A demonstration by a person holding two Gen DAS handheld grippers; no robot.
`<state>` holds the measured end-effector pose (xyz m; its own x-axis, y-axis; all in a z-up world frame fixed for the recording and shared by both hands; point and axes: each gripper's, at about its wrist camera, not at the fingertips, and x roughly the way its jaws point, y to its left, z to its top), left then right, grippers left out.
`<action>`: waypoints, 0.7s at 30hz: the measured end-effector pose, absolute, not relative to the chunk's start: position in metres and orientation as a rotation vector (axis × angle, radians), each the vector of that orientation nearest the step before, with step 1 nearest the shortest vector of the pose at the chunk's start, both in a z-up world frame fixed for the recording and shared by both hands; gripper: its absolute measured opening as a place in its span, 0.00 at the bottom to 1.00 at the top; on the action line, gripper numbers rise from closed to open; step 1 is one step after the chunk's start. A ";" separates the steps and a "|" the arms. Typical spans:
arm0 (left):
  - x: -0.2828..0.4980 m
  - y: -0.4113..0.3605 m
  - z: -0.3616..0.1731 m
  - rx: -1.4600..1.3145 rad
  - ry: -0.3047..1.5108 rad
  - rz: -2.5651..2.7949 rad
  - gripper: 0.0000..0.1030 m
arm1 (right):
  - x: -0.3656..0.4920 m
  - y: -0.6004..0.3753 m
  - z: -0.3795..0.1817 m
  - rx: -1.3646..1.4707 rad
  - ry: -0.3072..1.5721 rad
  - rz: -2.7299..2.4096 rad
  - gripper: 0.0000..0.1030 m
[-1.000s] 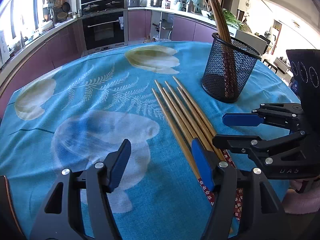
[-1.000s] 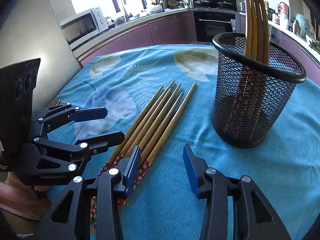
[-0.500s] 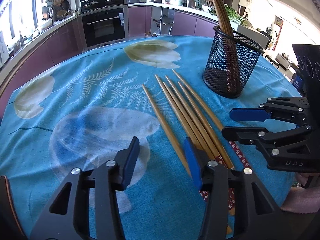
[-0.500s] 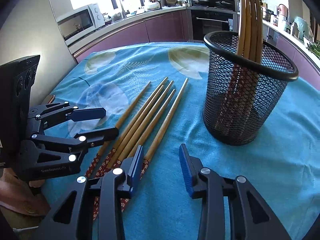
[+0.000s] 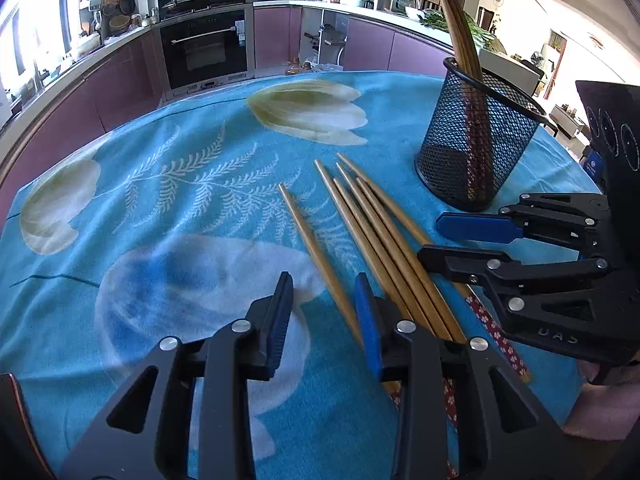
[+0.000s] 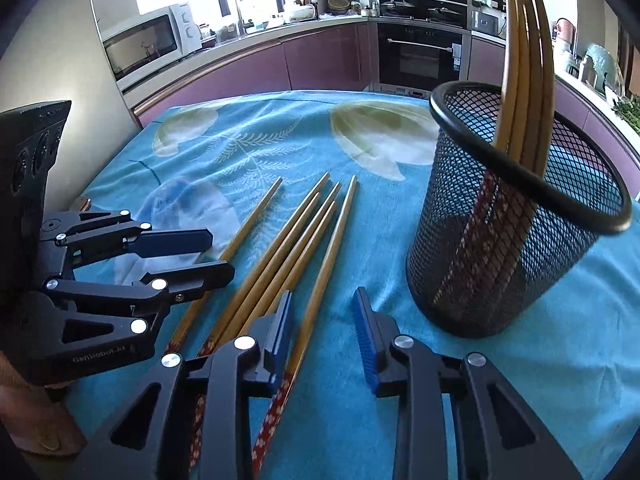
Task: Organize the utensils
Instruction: 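Move both open grippers back over the remaining chopsticks, then close the left gripper on a chopstick while the right gripper grasps another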
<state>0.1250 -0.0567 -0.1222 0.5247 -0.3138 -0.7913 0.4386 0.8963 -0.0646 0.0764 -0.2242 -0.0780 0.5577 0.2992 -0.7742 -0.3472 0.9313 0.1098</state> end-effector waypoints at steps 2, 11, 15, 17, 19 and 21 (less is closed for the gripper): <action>0.127 -0.057 -0.123 0.149 0.915 -0.449 0.26 | 0.080 -0.225 -0.078 -0.050 0.899 0.375 0.20; 0.128 -0.054 -0.123 0.085 0.922 -0.444 0.11 | 0.082 -0.240 -0.079 0.062 0.903 0.370 0.06; 0.128 -0.048 -0.122 0.037 0.927 -0.438 0.08 | 0.079 -0.248 -0.077 0.102 0.891 0.366 0.05; 0.126 -0.047 -0.121 0.032 0.921 -0.431 0.07 | 0.076 -0.250 -0.075 0.105 0.881 0.373 0.05; 0.123 -0.045 -0.118 0.022 0.917 -0.439 0.07 | 0.073 -0.250 -0.071 0.108 0.869 0.390 0.05; 0.119 -0.045 -0.115 0.024 0.906 -0.456 0.07 | 0.070 -0.247 -0.068 0.104 0.861 0.417 0.05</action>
